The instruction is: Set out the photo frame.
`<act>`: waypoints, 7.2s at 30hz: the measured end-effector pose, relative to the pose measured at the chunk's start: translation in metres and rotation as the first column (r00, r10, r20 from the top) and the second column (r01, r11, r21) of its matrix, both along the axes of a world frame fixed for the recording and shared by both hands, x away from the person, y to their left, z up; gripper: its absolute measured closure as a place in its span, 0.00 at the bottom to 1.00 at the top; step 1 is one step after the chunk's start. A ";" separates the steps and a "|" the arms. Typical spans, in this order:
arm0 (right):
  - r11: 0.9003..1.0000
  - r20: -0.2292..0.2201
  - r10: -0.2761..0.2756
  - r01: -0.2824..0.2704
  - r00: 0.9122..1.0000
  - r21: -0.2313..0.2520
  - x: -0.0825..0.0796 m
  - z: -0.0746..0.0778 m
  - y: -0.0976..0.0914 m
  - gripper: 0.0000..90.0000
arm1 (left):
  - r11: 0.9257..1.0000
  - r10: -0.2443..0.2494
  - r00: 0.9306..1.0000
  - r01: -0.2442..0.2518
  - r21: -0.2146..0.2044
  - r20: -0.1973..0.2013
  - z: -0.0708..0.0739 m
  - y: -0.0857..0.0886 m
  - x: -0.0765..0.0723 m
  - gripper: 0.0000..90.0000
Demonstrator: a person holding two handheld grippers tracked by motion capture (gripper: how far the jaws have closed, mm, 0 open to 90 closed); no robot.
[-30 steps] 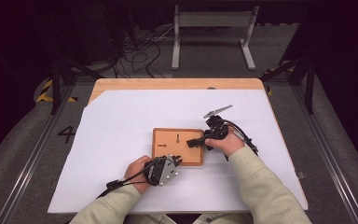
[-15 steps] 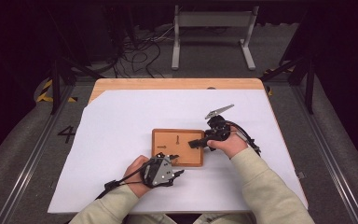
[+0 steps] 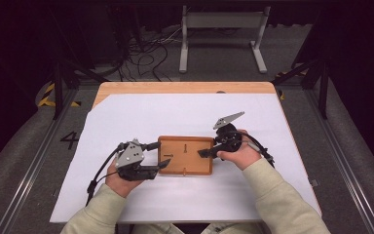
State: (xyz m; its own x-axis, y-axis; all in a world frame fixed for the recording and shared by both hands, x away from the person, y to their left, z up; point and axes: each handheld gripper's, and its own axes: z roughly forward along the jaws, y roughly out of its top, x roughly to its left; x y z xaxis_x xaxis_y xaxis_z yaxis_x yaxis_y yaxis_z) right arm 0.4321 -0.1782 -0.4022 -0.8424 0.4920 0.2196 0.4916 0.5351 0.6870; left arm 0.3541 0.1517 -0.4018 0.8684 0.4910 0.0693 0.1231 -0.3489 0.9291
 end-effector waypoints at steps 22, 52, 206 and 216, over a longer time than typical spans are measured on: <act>0.992 0.199 0.106 -0.091 0.974 -0.083 -0.040 0.013 0.000 0.61 | 0.994 0.071 0.992 -0.079 -0.072 -0.109 -0.002 0.036 0.017 0.24; 0.957 0.343 0.283 -0.240 0.896 -0.163 -0.097 0.012 -0.004 0.70 | 0.986 0.040 0.977 -0.074 -0.153 -0.211 -0.008 0.049 0.023 0.29; 0.991 0.000 -0.113 0.113 0.994 -0.069 -0.019 0.064 0.063 0.27 | 0.985 0.159 0.953 -0.169 -0.020 -0.257 -0.015 0.053 0.019 0.60; 0.989 -0.064 -0.127 0.121 0.990 -0.086 -0.013 0.045 0.081 0.21 | 0.985 0.161 0.953 -0.171 -0.017 -0.256 -0.015 0.053 0.019 0.60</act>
State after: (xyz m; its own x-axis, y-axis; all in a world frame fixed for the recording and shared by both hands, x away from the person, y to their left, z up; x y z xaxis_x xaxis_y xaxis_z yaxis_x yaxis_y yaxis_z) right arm 0.4193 -0.0968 -0.3570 -0.7579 0.6106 0.2296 0.6023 0.5199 0.6057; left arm 0.3734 0.2047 -0.4172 0.7611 0.6276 -0.1642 0.4091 -0.2679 0.8723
